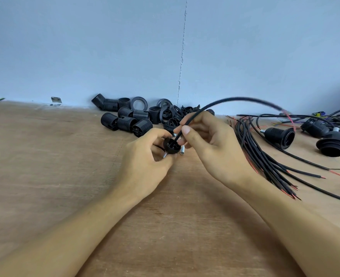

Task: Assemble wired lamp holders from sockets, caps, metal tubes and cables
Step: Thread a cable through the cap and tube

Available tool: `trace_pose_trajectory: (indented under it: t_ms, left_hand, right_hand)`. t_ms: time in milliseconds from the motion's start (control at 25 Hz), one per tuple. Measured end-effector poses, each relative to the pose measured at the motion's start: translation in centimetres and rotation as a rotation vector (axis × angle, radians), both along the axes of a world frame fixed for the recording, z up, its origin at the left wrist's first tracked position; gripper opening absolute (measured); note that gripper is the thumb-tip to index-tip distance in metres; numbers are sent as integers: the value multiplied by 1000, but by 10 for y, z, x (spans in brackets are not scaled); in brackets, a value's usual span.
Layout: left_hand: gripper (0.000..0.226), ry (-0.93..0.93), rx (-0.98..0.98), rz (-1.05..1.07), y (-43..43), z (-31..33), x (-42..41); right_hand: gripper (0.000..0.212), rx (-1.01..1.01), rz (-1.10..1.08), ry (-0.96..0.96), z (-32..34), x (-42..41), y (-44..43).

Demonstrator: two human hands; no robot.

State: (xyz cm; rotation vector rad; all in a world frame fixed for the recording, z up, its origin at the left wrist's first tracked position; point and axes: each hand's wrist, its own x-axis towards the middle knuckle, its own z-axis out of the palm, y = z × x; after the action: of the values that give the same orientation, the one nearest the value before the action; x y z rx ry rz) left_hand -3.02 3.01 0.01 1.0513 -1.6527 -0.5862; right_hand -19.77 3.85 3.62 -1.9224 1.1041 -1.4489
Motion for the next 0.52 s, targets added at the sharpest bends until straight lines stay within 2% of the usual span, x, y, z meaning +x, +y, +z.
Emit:
trace_pose_trajectory:
  t_ms: [120,360,520]
  left_hand:
    - [42,6,23,-21,1,2,-1]
    - [37,69,61,-68,3,0,0]
    - [43,80,80,-78,3,2,-2]
  right_hand:
    - [8,-28,-109,96,2,-1,0]
    - [10,156,-125,51,4,-5,-5]
    - [15,195,-131,101,5,-10,-7]
